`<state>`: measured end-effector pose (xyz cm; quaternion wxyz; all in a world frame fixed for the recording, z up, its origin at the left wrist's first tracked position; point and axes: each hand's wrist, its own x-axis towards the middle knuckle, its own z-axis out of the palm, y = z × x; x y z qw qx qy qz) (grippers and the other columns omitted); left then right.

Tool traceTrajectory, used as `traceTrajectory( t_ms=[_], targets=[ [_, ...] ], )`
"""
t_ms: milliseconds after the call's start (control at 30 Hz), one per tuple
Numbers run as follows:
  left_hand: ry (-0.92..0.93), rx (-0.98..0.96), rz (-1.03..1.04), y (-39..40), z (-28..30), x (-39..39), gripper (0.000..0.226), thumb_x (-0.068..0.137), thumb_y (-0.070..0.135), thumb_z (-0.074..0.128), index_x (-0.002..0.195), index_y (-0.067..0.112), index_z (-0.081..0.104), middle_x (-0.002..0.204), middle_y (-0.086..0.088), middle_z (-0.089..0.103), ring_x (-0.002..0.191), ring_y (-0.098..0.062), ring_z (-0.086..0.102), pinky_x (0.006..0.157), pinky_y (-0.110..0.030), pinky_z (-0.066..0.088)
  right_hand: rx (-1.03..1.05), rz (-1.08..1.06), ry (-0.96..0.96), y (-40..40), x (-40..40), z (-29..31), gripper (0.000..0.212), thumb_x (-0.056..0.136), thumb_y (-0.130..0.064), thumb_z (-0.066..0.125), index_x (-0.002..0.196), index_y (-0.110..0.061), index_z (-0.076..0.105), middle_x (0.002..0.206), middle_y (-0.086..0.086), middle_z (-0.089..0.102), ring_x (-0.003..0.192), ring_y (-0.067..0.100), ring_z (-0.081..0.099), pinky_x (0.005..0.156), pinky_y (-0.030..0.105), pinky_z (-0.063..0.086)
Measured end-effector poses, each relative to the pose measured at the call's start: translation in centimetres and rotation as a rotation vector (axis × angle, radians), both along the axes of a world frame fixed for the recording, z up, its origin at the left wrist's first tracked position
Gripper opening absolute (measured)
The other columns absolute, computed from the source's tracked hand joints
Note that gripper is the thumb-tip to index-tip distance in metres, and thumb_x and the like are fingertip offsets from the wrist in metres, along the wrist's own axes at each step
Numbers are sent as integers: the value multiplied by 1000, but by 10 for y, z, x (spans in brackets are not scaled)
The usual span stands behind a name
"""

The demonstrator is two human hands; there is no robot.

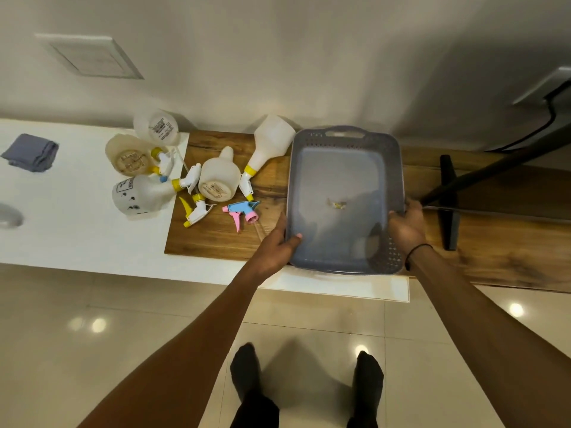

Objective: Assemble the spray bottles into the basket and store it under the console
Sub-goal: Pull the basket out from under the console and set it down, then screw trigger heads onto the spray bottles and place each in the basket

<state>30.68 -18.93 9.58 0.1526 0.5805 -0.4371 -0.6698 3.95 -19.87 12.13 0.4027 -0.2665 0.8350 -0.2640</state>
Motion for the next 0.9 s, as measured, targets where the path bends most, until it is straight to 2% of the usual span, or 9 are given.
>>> traceTrajectory(
  t_ms=[67, 133, 200, 267, 433, 533, 633, 733, 900],
  targets=[
    [-40, -46, 29, 1, -1, -2, 65, 109, 27, 52, 166, 28, 20, 166, 0, 37, 150, -27, 41, 115, -42, 44, -6, -12, 123, 0, 8, 3, 50, 99, -5, 55, 147, -7, 41, 140, 19, 57, 127, 41, 57, 107, 54, 49],
    [-161, -125, 197, 2, -3, 0, 59, 108, 28, 56, 162, 24, 35, 159, -4, 49, 142, -26, 51, 109, -42, 52, -31, -16, 279, 1, 19, 8, 49, 96, -7, 59, 143, -3, 43, 144, 23, 51, 131, 44, 50, 108, 56, 46],
    [-286, -179, 447, 4, -7, 8, 44, 106, 28, 60, 149, 18, 53, 134, -3, 66, 126, -23, 62, 97, -35, 55, -97, -12, 393, 1, 33, 15, 47, 94, -8, 60, 139, -3, 46, 142, 23, 49, 130, 44, 46, 107, 56, 43],
    [-381, -182, 598, 6, -13, 20, 34, 104, 34, 62, 134, 16, 62, 110, 5, 67, 113, -22, 67, 91, -33, 53, -228, 37, 461, -2, 53, 25, 47, 91, -8, 61, 137, -8, 50, 138, 19, 52, 127, 39, 47, 105, 54, 44],
    [-524, -140, 644, 5, -26, 41, 26, 101, 36, 67, 118, 17, 67, 107, 2, 73, 90, -13, 64, 79, -31, 49, -441, 418, 299, -22, 131, 34, 26, 97, -10, 60, 123, -13, 58, 118, 7, 63, 111, 24, 61, 93, 43, 57],
    [-551, -135, 760, 4, -28, 56, 19, 101, 33, 66, 114, 19, 68, 105, 1, 74, 89, -12, 63, 77, -27, 45, -397, 732, 320, -34, 190, 27, 22, 100, -20, 61, 121, -15, 57, 110, 8, 67, 97, 25, 66, 72, 32, 53],
    [-545, -220, 871, -4, -21, 76, 14, 101, 38, 65, 104, 24, 66, 87, 16, 65, 86, -9, 63, 68, -19, 39, -295, 976, 438, -45, 240, 12, 43, 99, -26, 62, 138, -13, 49, 126, 14, 63, 111, 32, 62, 81, 39, 54],
    [-571, -364, 839, -28, -6, 96, 24, 99, 46, 64, 109, 24, 65, 87, 21, 62, 80, -1, 62, 67, -14, 39, -115, 1029, 534, -53, 266, -8, 50, 98, -25, 64, 143, -14, 45, 139, 18, 55, 127, 37, 53, 94, 48, 52],
    [-711, -512, 612, -81, 17, 118, 45, 97, 54, 62, 124, 19, 59, 117, 1, 69, 97, -11, 63, 70, -19, 40, 47, 981, 572, -48, 274, -37, 54, 100, -30, 62, 147, -16, 39, 141, 17, 51, 132, 37, 47, 91, 47, 51]
  ],
)
